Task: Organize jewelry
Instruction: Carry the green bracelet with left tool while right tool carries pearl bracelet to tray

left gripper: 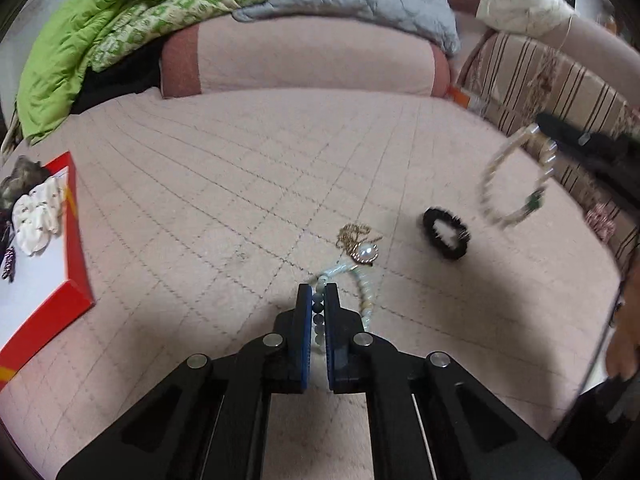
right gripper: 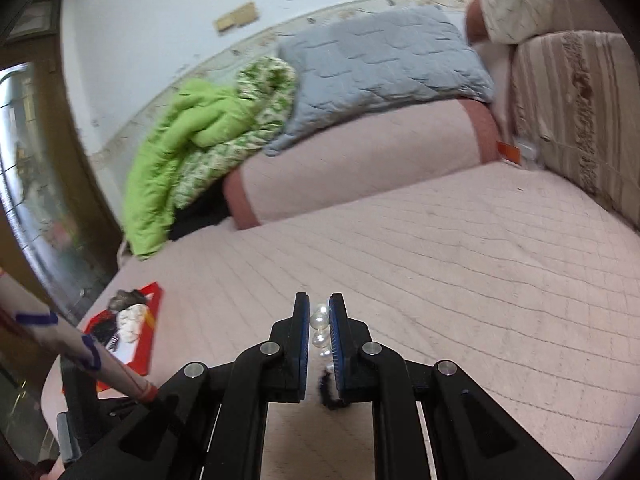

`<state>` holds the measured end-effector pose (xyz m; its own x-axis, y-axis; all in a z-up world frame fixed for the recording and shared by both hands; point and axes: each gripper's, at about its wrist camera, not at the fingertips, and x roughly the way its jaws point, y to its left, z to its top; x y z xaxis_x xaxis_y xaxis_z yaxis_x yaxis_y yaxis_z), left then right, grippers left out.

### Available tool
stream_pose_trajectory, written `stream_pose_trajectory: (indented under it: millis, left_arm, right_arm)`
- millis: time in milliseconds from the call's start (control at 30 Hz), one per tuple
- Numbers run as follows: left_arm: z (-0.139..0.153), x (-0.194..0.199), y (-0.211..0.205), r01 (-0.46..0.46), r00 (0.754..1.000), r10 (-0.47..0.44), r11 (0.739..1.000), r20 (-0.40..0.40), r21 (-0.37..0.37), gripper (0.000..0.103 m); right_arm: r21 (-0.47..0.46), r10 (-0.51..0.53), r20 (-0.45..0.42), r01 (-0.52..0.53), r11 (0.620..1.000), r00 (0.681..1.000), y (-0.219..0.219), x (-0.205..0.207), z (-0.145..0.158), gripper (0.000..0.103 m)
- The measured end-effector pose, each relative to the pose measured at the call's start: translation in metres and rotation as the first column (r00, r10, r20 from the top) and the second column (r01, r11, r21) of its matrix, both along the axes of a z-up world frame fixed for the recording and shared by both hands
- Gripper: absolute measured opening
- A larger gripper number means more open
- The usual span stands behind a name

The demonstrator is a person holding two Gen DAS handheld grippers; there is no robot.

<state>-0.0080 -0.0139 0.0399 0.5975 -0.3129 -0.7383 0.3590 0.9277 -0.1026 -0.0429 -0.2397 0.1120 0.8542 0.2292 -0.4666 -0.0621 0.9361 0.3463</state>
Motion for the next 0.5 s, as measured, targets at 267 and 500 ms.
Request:
stream_pose_trajectory:
  millis: [267, 500]
  left_arm:
    - [0.045, -0.018, 0.02, -0.032, 0.994, 0.033, 0.999, 0.104, -0.016, 0.005]
    - [0.06, -0.028, 0.047, -0.082, 0.988, 0.085, 0.996, 0.128, -0.036, 0.005]
  right_arm:
    - [0.045, 0.12, -0.017, -0.119, 0.992, 0.993, 0.031, 0.003, -0.003, 0.011]
    - [0.035, 0.198, 0.0, -0.198, 0.98, 0.98, 0.063, 0.0, 0.002, 0.011]
